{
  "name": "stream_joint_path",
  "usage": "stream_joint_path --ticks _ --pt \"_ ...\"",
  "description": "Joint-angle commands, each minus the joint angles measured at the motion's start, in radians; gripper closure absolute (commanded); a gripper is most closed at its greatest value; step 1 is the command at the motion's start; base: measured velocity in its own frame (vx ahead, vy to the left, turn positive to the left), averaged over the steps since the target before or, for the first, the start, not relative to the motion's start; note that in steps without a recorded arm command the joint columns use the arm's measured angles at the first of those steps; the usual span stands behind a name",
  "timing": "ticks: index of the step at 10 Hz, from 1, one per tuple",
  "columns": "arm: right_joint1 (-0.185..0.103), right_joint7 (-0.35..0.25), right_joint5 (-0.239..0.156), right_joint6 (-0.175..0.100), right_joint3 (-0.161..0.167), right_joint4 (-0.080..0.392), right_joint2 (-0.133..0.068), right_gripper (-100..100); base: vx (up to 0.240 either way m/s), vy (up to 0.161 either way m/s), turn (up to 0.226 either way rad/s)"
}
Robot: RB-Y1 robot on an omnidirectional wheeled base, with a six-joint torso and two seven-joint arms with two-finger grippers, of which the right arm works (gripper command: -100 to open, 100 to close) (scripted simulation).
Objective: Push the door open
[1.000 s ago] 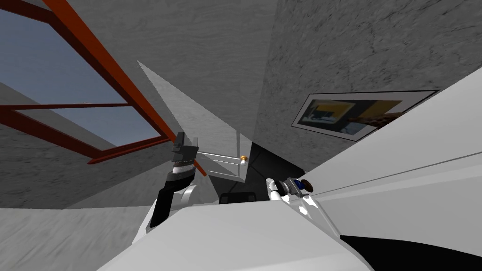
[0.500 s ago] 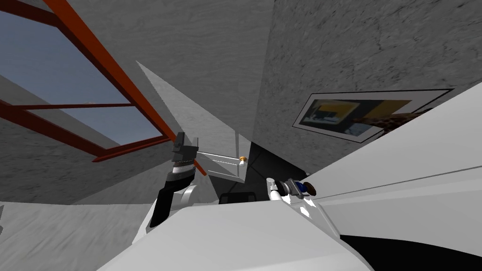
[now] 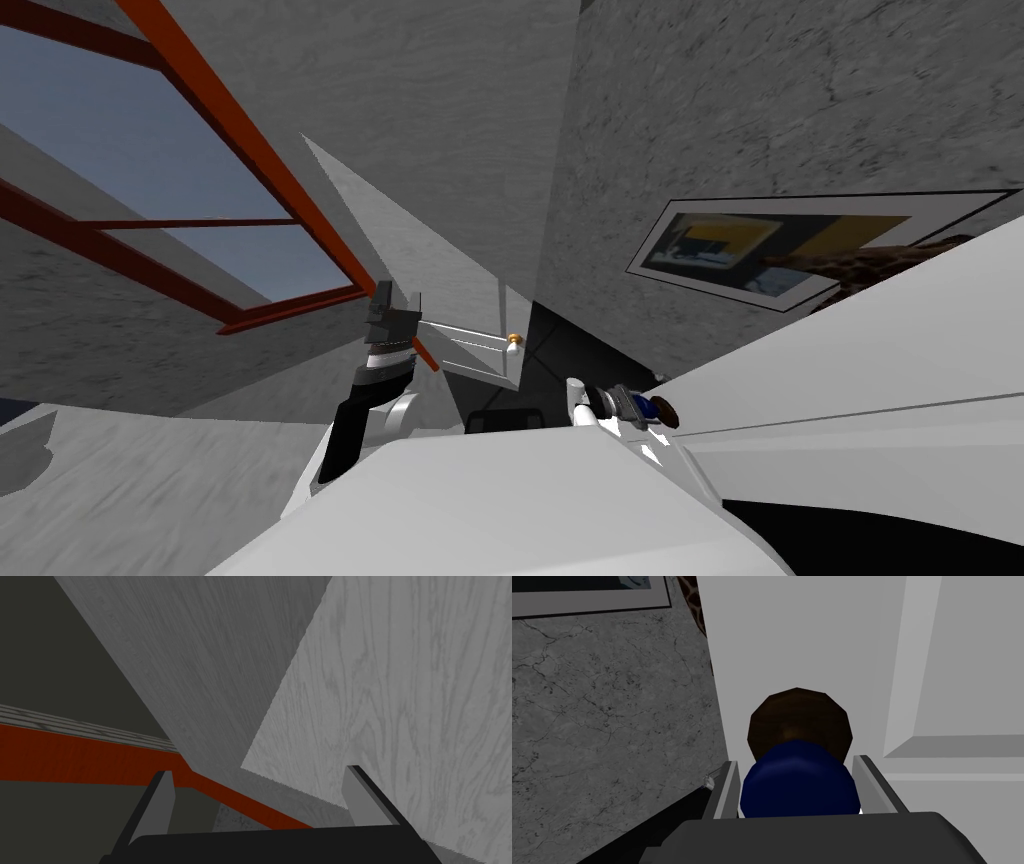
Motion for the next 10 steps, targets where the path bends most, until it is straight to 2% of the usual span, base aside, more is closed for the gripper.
stream_joint_path --ticks 1,2,3,4,10 --pt "-0.021 -0.026 -0.010 -0.035 -0.017 0.050 -0.023 100 0.009 -0.077 0.024" --pt "-0.021 -0.026 -0.010 -0.035 -0.017 0.063 -0.023 100 0.007 -0.037 -0.008" --pt "-0.026 -0.024 -0.021 -0.048 -0.029 0.069 -0.021 100 0.007 -0.050 0.065" --pt "-0.036 -0.019 -0.042 -0.074 -0.050 0.080 -0.015 100 0.001 -0.131 0.198" --pt "-0.071 -0.003 -0.119 -0.167 -0.129 0.119 0.016 100 0.014 -0.184 0.111"
